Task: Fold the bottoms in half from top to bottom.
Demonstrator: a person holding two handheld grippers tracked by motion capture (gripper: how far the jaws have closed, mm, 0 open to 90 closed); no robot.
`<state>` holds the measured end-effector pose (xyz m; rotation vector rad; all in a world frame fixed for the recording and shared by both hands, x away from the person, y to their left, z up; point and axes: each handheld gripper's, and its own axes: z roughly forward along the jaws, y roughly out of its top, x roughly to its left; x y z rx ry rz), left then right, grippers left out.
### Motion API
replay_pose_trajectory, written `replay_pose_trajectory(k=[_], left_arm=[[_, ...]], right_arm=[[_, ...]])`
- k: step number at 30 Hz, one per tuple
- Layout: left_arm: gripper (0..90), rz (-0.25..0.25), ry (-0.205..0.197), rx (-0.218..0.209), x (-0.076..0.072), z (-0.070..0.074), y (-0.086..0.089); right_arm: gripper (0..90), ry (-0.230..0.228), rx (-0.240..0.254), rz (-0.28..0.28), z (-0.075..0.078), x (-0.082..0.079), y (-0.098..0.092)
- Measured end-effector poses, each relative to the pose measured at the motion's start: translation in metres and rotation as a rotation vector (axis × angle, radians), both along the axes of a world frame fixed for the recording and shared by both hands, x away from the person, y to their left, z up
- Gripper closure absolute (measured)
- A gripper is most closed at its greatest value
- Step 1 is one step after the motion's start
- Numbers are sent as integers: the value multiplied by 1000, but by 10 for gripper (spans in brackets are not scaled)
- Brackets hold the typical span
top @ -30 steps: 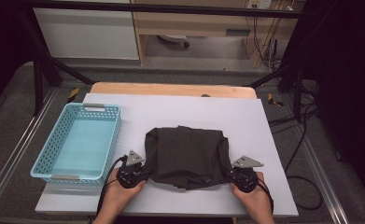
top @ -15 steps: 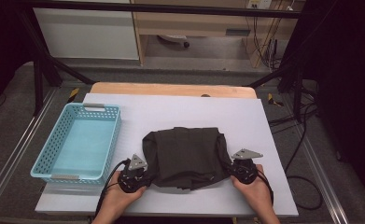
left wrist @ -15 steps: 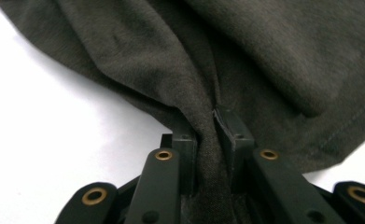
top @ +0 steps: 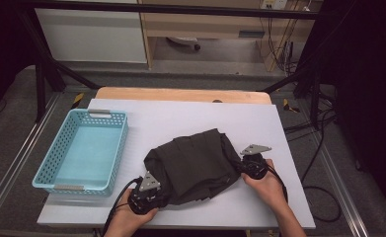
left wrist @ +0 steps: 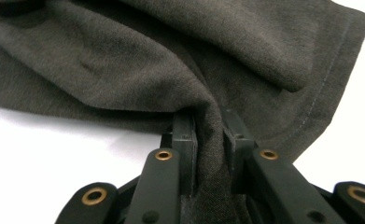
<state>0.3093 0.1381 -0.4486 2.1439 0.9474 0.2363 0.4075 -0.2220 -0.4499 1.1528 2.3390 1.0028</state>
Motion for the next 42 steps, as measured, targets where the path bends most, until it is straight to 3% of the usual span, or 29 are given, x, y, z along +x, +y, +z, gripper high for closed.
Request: replay_pose_trajectory(k=[4, 18, 42], left_arm=[[776, -12, -1, -5, -5, 0, -5], [776, -36, 0, -33, -15, 0, -20], [768, -65, -17, -51, -21, 0, -57]], right_arm=[[823, 3, 11, 11, 0, 8, 0], [824, 9, -17, 41, 3, 38, 11], [823, 4, -49, 73, 9, 79, 32]])
